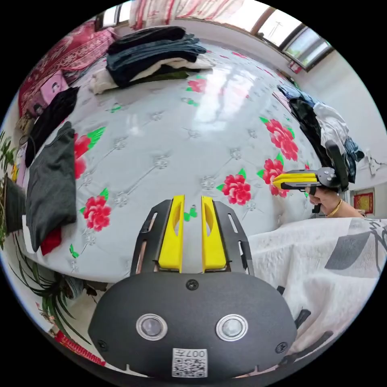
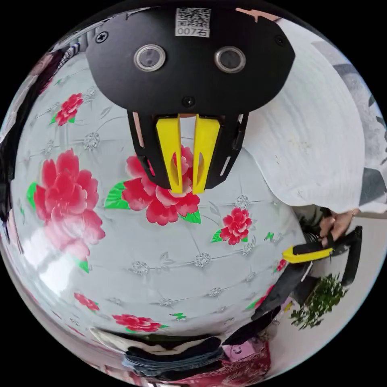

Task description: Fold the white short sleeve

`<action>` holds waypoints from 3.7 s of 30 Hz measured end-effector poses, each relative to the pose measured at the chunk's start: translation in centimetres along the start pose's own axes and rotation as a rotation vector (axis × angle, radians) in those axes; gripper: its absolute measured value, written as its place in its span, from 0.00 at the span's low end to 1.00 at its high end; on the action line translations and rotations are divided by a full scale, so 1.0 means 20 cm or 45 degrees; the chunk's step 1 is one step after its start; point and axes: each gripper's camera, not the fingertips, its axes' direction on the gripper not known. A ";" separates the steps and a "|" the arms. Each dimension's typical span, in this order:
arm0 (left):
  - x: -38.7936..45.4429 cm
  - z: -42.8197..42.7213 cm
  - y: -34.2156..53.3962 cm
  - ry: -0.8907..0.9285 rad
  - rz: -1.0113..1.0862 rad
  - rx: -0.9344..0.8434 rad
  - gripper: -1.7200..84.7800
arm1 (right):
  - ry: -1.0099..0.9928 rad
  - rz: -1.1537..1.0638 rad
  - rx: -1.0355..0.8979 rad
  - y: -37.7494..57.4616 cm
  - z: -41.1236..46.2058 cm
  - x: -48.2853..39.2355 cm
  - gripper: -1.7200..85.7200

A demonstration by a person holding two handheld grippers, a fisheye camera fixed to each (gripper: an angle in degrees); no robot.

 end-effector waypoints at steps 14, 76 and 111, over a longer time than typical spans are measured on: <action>0.76 0.86 -0.16 -0.329 0.082 -0.290 0.06 | 0.917 1.079 0.648 1.13 -1.42 1.55 0.13; 0.36 -1.24 1.10 0.622 0.045 1.470 0.01 | 0.134 -0.584 1.390 1.73 -2.14 -0.52 0.02; 0.66 0.51 0.58 0.204 -0.347 0.082 0.16 | 0.052 -0.221 0.379 -0.05 -1.05 0.00 0.12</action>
